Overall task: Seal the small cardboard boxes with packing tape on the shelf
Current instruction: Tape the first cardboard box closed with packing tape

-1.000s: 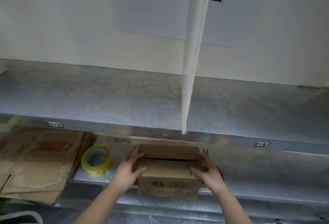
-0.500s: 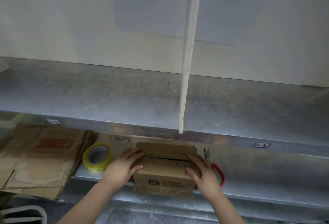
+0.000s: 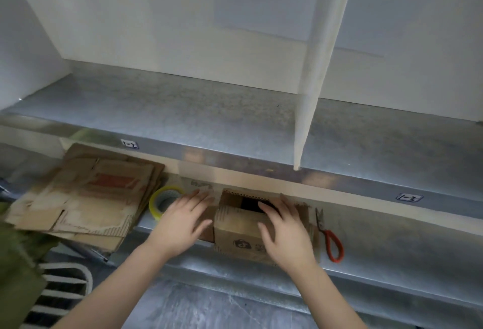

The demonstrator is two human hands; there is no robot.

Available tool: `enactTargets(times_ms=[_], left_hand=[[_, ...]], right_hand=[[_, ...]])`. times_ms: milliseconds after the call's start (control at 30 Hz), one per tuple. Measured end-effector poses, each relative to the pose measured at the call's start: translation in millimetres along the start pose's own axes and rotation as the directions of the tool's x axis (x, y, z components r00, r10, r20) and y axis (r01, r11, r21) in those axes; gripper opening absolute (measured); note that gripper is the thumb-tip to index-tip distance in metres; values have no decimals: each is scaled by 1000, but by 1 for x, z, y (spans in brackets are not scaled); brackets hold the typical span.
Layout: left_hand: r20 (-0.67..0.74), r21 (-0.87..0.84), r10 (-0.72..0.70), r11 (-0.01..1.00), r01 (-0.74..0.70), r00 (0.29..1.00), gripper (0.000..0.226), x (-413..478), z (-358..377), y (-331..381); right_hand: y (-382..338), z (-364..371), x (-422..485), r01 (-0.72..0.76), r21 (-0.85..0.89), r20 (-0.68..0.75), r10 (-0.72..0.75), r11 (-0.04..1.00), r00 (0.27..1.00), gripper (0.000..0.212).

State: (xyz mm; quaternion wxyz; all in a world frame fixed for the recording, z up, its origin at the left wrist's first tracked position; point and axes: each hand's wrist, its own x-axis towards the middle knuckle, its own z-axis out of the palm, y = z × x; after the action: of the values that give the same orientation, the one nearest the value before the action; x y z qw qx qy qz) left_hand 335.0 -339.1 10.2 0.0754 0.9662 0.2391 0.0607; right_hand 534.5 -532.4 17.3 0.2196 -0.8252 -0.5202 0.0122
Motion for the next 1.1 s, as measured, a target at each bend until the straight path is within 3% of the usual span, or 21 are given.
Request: enactTargets(times_ms=[167, 267, 367, 467, 633, 700, 800, 867, 967, 1100], left_hand=[[7, 72, -17, 997, 16, 1000, 61, -32, -6, -48], [34, 58, -45, 997, 42, 998, 56, -44, 0, -80], [124, 26, -67, 998, 65, 990, 55, -51, 13, -117], [205, 5, -37, 999, 37, 978, 58, -51, 28, -148], [287, 35, 10, 999, -21, 958, 59, -36, 44, -178], [273, 38, 80, 995, -94, 959, 58, -27, 43, -183], [217, 72, 170, 979, -189, 961, 55, -17, 46, -183], [220, -6, 187, 982, -191, 957, 48, -12, 48, -186], [232, -3, 231, 971, -237, 945, 45, -7, 50, -188], [182, -86, 203, 978, -190, 962, 37, -2, 46, -190]], right_hand=[[-77, 34, 15, 172, 81, 14, -174, 982, 985, 43], [-114, 70, 26, 202, 108, 80, -211, 974, 974, 46], [-138, 113, 36, 127, 90, 195, -142, 988, 971, 50], [-143, 150, 39, -48, 48, 282, 33, 998, 959, 53], [-145, 187, 42, -274, -27, 382, 263, 961, 886, 55], [-149, 195, 46, -288, -60, 372, 289, 956, 882, 52], [-156, 200, 53, -290, -59, 343, 292, 955, 893, 30], [-157, 200, 57, -293, -62, 335, 296, 954, 895, 21], [-153, 201, 59, -307, -62, 326, 310, 950, 893, 20], [-160, 198, 60, -330, -3, 327, 312, 944, 892, 21]])
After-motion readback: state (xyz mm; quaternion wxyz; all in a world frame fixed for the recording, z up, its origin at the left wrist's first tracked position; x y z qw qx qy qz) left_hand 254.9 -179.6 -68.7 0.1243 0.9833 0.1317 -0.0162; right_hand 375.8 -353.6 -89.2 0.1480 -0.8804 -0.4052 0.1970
